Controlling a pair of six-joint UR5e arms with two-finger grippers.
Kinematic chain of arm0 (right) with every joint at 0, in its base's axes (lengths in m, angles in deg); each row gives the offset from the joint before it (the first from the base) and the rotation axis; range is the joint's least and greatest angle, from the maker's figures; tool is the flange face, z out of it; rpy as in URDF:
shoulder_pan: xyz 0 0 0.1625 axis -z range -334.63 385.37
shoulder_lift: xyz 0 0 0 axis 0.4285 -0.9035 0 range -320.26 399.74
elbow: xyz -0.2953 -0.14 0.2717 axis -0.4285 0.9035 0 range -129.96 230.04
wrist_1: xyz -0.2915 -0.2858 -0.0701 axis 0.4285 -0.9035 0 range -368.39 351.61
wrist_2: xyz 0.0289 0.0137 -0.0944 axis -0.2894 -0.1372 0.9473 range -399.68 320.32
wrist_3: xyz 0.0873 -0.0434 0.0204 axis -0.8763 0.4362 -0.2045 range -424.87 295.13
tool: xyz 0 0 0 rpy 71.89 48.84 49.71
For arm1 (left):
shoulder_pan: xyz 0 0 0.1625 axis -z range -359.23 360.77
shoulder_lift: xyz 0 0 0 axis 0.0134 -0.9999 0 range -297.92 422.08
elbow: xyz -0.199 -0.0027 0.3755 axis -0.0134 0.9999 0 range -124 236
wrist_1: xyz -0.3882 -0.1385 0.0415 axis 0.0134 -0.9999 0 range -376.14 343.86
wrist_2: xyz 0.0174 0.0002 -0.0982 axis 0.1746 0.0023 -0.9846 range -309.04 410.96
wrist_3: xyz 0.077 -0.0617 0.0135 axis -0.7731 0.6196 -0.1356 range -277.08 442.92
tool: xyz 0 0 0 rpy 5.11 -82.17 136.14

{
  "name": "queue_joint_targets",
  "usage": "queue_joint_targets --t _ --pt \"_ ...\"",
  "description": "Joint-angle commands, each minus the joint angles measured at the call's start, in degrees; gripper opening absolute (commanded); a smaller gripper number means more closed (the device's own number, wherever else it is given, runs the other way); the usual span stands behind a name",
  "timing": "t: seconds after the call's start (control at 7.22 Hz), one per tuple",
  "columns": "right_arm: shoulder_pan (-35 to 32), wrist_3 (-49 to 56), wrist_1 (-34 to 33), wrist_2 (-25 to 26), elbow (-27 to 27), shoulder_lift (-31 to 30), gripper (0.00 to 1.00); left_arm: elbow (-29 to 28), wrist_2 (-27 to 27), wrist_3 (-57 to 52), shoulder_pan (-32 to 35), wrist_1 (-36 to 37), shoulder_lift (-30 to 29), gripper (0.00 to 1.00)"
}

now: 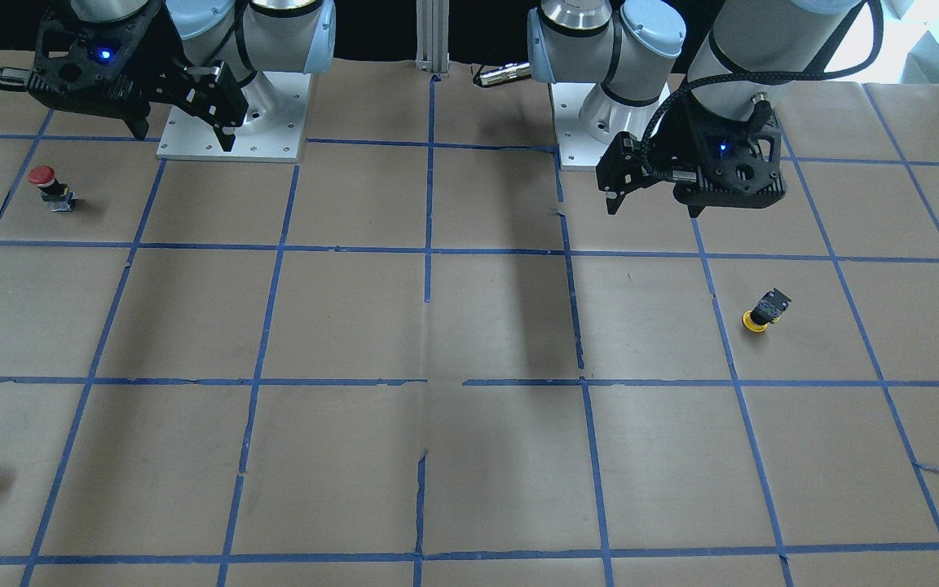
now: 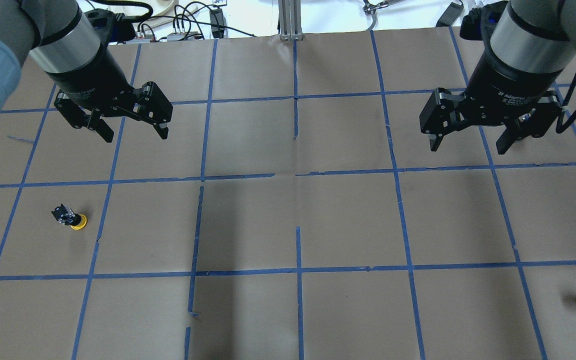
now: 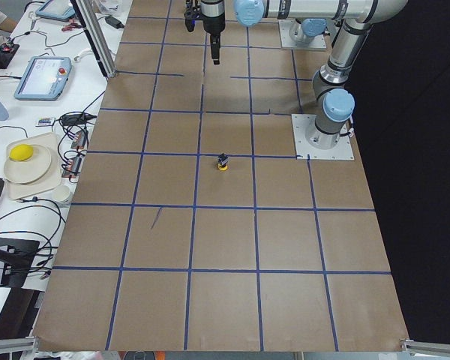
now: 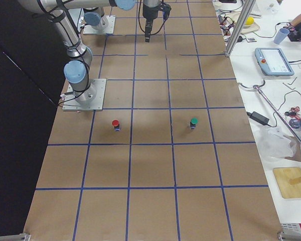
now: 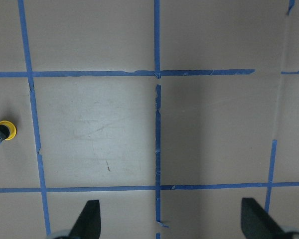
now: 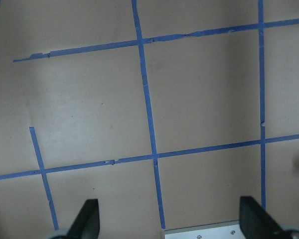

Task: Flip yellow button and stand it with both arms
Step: 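Lower the left gripper toward the yellow button lying on its side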

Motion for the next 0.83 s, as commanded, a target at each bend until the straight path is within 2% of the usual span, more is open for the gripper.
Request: queue_joint_targets --t 0.0,0.28,0.42,0.69 --pt "0.0 0.17 0.08 0.09 0.0 -0.01 1.0 1.07 0.58 -0.58 0.14 0.0 1.38 0.99" --pt "0.0 0.26 -0.35 0.0 0.0 -0.01 1.0 2.74 0.77 -15.0 -3.26 0.0 1.74 0.99" --pt "0.0 0.26 -0.36 0.0 0.0 -0.01 1.0 4.41 4.16 -20.39 -7.03 0.09 1.83 0.99" --pt "0.0 0.35 -0.36 0.09 0.0 -0.01 1.0 8.01 4.98 -36.88 -15.11 3.67 1.83 0.99"
